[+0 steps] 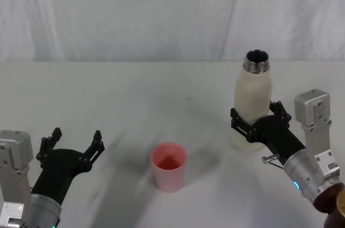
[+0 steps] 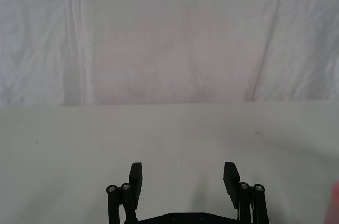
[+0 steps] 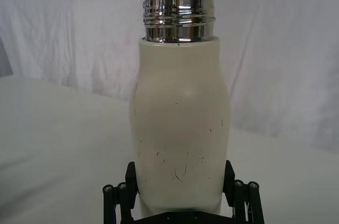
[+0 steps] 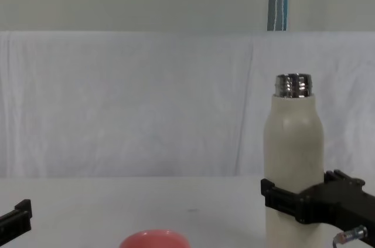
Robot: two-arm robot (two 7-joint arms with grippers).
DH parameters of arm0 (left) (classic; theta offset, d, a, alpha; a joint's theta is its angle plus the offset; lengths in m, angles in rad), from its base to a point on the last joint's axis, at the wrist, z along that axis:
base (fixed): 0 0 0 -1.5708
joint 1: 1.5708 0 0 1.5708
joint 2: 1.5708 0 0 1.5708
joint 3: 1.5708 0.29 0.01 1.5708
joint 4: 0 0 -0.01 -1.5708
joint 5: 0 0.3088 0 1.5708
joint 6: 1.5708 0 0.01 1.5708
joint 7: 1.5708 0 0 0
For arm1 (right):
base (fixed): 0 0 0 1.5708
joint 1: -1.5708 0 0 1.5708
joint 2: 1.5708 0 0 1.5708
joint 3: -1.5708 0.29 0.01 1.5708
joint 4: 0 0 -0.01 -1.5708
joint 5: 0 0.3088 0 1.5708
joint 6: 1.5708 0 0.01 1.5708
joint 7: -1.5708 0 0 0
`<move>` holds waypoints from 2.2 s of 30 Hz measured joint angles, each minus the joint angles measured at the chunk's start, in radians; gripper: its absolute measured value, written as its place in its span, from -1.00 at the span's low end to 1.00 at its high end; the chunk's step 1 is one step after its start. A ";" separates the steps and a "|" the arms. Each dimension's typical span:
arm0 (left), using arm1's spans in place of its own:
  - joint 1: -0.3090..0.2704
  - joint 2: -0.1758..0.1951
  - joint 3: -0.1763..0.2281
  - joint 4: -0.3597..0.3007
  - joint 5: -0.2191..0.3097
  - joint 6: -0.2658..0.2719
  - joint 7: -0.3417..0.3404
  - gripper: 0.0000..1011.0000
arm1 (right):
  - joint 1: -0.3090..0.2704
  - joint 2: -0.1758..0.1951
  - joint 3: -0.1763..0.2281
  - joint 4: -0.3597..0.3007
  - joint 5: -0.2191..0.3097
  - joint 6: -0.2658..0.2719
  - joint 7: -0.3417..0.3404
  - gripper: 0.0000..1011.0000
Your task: Grasp the thermos with one hand and pour water into the cup lid.
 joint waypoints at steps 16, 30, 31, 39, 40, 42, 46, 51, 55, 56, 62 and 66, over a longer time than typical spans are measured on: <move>0.000 0.000 0.000 0.000 0.000 0.000 0.000 0.98 | -0.034 0.087 -0.042 -0.123 -0.261 -0.051 -0.066 0.88; 0.000 0.000 0.000 0.000 0.000 0.000 0.000 0.98 | -0.090 0.135 -0.057 -0.199 -0.447 -0.085 -0.098 0.88; 0.000 0.000 0.000 0.000 0.000 0.000 0.000 0.98 | -0.095 0.141 -0.063 -0.205 -0.470 -0.087 -0.101 0.88; 0.000 0.000 0.000 0.000 0.000 0.000 0.000 0.98 | -0.114 0.154 -0.080 -0.213 -0.554 -0.095 -0.126 0.88; 0.000 0.000 0.000 0.000 0.000 0.000 0.000 0.98 | -0.115 0.156 -0.083 -0.213 -0.564 -0.096 -0.129 0.88; 0.000 0.000 0.000 0.000 0.000 0.000 0.000 0.98 | -0.116 0.163 -0.093 -0.213 -0.596 -0.103 -0.138 0.88; 0.000 0.000 0.000 0.000 0.000 0.000 0.000 0.98 | -0.113 0.180 -0.120 -0.206 -0.666 -0.113 -0.153 0.88; 0.000 0.000 0.000 0.000 0.000 0.000 0.000 0.98 | -0.100 0.193 -0.151 -0.187 -0.729 -0.119 -0.167 0.88; 0.000 0.000 0.000 0.000 0.000 0.000 0.000 0.98 | -0.088 0.196 -0.170 -0.169 -0.771 -0.119 -0.183 0.88; 0.000 0.000 0.000 0.000 0.000 0.000 0.000 0.98 | -0.082 0.196 -0.176 -0.161 -0.781 -0.117 -0.187 0.88; 0.000 0.000 0.000 0.000 0.000 0.000 0.000 0.98 | -0.064 0.191 -0.195 -0.139 -0.813 -0.102 -0.204 0.88; 0.000 0.000 0.000 0.000 0.000 0.000 0.000 0.98 | -0.048 0.190 -0.210 -0.122 -0.851 -0.089 -0.220 0.88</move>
